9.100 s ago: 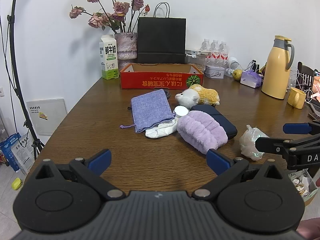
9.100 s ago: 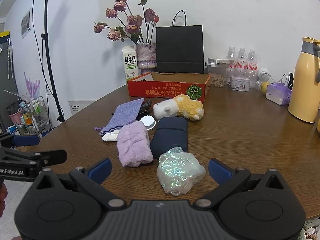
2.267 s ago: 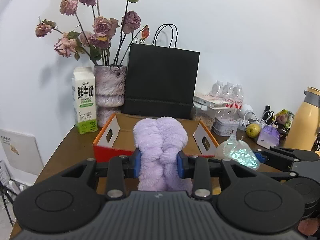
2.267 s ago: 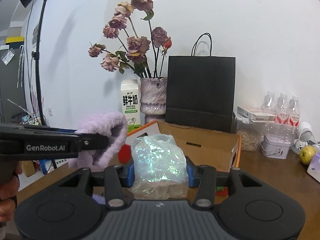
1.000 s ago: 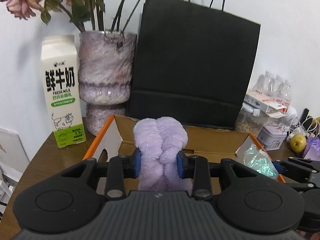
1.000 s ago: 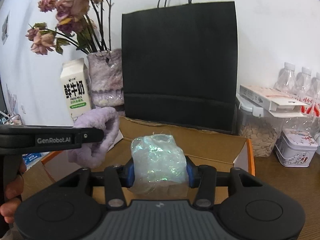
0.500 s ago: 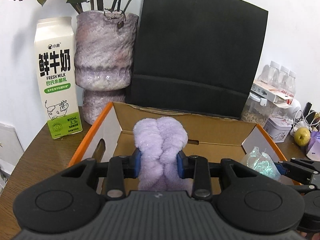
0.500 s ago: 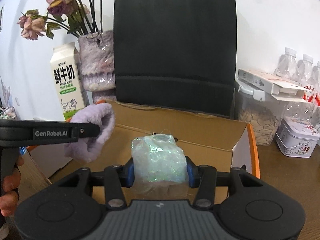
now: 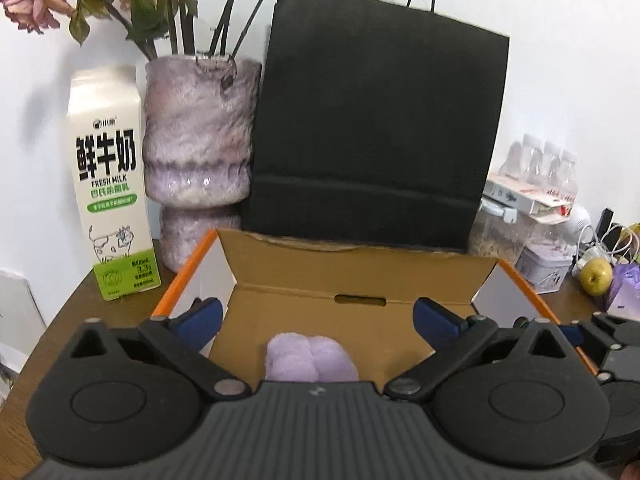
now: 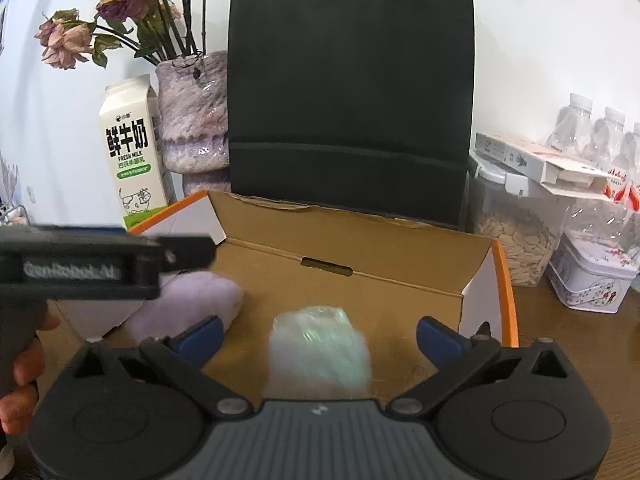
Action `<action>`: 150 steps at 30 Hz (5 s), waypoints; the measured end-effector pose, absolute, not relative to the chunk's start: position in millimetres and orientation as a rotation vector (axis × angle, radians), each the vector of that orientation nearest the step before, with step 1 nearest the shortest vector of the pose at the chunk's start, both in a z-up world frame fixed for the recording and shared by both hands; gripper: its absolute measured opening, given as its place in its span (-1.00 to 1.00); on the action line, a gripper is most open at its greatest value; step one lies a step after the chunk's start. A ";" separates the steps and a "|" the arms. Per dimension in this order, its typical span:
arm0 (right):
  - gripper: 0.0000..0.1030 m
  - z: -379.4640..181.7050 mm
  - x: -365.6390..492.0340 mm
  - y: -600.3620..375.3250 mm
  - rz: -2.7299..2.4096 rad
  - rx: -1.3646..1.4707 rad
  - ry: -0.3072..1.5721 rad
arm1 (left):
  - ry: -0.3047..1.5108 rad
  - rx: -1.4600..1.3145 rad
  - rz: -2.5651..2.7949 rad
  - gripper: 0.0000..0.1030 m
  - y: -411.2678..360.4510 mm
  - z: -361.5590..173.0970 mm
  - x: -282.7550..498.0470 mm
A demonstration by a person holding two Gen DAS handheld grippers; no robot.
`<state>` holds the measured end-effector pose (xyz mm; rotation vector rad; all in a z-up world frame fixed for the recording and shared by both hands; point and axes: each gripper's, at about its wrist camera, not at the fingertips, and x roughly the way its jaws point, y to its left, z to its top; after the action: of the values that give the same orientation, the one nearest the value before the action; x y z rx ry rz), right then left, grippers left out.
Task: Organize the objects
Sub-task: 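Open both tools to drop the bag and towel into the box, then withdraw both tools from the box back toward the purple pouch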
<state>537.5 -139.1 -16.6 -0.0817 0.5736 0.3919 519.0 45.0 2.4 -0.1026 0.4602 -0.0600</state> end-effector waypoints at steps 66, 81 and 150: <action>1.00 46.7 420.4 -163.6 0.415 -0.053 0.439 | 0.355 -0.100 0.002 1.00 45.4 75.7 383.3; 1.00 69.0 347.5 -172.8 0.407 -0.067 0.408 | 0.348 -0.083 0.015 1.00 38.5 93.0 309.4; 1.00 -60.4 198.7 -199.9 0.412 -0.095 0.680 | 0.711 -0.093 -0.011 1.00 16.4 -46.9 167.9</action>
<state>198.7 -199.9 -60.4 -0.0949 0.6799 0.4119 167.9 16.4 -46.9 -0.0931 0.7110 -0.0112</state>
